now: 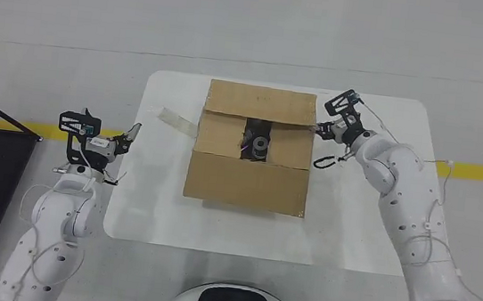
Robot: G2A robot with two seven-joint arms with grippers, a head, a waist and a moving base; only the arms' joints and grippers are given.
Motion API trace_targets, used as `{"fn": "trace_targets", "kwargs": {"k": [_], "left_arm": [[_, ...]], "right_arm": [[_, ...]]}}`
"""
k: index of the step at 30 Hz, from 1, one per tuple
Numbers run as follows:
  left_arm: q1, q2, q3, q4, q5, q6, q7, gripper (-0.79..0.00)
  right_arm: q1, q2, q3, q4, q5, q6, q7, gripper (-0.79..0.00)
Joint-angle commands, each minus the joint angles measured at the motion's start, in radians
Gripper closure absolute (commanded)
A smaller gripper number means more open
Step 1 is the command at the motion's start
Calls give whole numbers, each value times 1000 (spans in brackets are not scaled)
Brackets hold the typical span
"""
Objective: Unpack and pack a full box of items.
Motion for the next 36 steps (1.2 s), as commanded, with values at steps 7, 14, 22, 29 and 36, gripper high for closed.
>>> {"fn": "trace_targets", "kwargs": {"k": [7,14,22,29,36], "left_arm": [[0,0,0,0,0,0,0,-785],[0,0,0,0,0,0,0,-785],[0,0,0,0,0,0,0,-785],[0,0,0,0,0,0,0,-785],[0,0,0,0,0,0,0,-785]], "right_arm": [[99,-21,-4,87,172,16,-19,-785],[317,-67,-90,321,341,88,189,-785],[472,-135,-234,557,354,189,292,-785],[478,-145,-246,587,337,161,168,-785],[291,-77,-107,358,366,-90,33,-785]]}}
